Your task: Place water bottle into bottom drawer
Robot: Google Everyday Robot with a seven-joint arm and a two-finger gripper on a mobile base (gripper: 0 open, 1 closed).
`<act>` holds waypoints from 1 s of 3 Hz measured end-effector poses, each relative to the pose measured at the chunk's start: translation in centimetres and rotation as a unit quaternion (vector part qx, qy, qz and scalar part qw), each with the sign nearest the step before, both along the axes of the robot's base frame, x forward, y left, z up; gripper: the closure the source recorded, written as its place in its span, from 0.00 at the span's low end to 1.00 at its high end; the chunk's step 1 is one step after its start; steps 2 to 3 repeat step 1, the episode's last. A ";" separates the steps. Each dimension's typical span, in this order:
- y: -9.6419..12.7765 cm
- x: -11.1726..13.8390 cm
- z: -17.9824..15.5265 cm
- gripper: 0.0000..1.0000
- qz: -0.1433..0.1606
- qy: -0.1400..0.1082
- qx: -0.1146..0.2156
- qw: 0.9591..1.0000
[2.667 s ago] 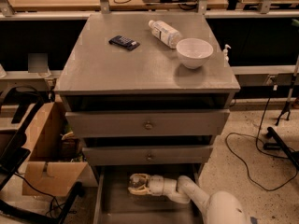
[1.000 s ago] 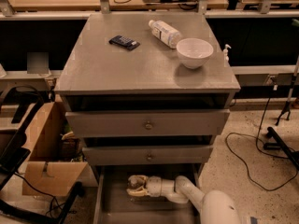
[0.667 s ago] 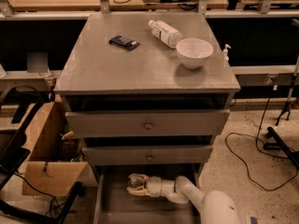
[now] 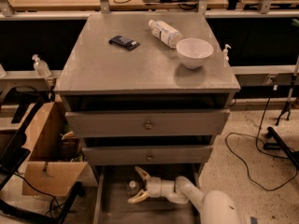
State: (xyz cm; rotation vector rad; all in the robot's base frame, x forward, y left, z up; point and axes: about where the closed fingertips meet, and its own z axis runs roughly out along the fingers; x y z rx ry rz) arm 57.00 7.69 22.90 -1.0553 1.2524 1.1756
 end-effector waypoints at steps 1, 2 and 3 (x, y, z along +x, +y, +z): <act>0.0 0.0 0.0 0.00 0.000 0.000 0.000 1.000; 0.0 0.0 0.0 0.00 0.000 0.000 0.000 1.000; 0.0 0.0 0.0 0.00 0.000 0.000 0.000 1.000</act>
Offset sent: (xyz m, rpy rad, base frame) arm 0.0000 0.0000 0.0000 0.0000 0.0000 0.0000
